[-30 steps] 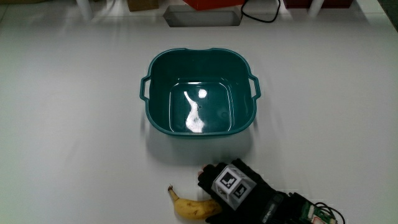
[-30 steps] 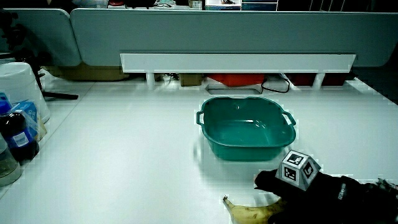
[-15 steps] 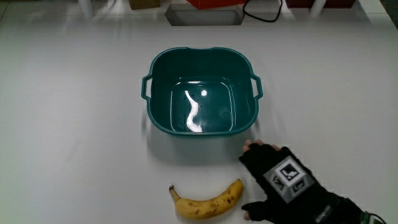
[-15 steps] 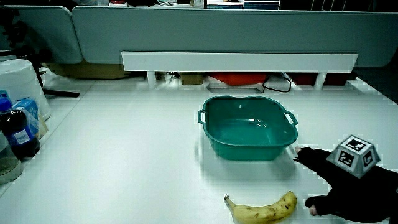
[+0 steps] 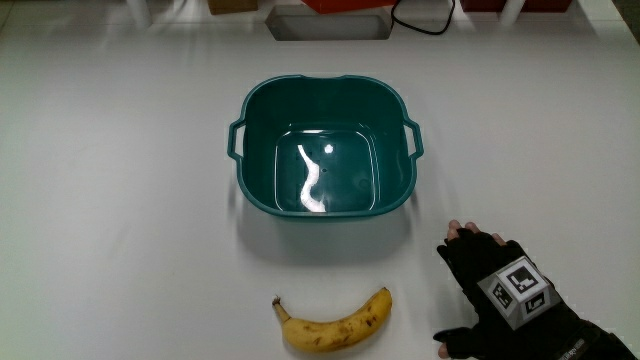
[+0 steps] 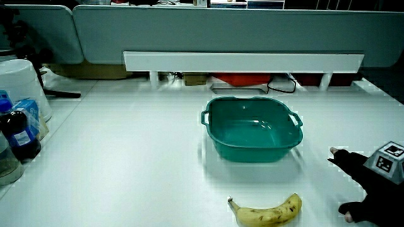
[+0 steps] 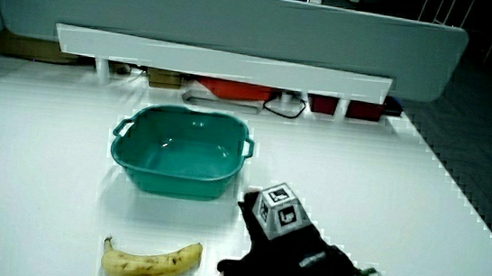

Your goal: Place banana on desk

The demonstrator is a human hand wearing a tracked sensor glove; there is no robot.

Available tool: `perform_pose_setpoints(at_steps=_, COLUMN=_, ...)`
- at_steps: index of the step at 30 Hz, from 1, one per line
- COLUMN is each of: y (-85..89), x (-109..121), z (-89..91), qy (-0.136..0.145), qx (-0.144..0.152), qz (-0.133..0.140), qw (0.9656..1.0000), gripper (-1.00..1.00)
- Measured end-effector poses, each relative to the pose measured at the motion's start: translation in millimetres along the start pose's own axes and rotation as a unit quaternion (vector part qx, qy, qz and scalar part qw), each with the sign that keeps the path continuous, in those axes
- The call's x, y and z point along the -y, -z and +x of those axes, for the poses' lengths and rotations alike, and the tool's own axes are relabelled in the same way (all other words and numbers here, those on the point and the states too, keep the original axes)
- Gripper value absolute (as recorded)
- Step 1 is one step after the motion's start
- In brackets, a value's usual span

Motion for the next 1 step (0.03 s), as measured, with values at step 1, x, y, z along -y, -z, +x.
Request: perform_pose_setpoints(at_steps=1, y=0.6, x=1.2, z=0.5, qy=-0.003, qx=-0.008, qz=-0.006, qw=0.9999, gripper=-1.00)
